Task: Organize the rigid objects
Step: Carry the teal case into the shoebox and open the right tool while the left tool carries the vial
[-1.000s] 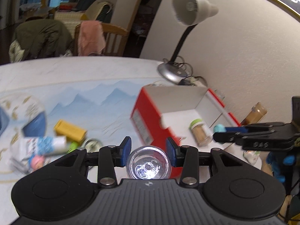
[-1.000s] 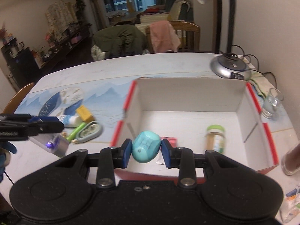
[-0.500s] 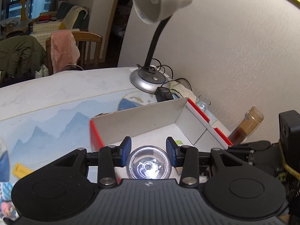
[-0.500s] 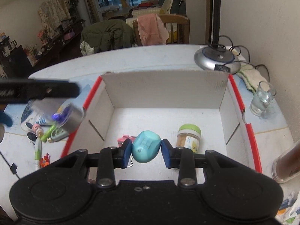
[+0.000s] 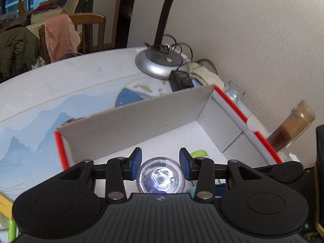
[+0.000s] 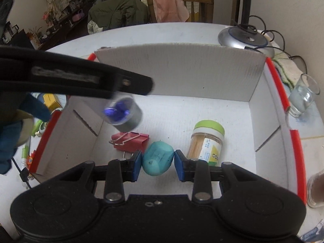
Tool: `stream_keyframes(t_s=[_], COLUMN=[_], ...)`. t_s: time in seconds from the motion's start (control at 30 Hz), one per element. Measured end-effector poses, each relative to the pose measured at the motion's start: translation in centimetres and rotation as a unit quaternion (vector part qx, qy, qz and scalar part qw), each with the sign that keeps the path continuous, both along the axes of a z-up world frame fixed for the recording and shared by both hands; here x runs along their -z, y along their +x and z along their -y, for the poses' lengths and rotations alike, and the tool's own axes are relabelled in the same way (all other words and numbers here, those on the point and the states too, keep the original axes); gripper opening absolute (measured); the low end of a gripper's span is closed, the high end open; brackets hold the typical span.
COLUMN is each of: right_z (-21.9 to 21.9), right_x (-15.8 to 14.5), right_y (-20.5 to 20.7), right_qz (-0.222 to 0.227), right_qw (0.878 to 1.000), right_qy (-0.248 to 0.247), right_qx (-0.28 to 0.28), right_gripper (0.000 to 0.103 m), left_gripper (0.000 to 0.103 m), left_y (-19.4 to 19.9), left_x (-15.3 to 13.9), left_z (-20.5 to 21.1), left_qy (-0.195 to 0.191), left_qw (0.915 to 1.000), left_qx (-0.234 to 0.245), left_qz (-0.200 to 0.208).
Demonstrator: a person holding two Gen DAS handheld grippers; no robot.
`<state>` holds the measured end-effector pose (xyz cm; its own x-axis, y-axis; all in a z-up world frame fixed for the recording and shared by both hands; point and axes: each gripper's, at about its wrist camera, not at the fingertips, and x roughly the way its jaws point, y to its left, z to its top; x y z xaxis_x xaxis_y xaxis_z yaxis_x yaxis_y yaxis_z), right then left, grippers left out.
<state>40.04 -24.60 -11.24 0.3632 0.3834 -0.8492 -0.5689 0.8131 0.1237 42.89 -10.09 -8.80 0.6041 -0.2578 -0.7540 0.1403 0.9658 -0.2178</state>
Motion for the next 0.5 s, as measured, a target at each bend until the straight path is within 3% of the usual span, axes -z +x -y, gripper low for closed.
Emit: stream_keyframes(t_s=[0.5], right_z=[-0.2], right_x=[2.3], right_y=[0.7], right_qz=[-0.041], right_qw=[0.999], right_qy=[-0.019], right_qx=[-0.020], right_gripper=[0.033], left_gripper=[0.040], left_y=[2.8], left_x=[3.4], left_z=[2.2], left_qy=[0.018], left_qw=[0.9982], left_qx=[0.018], left_qz=[-0.054])
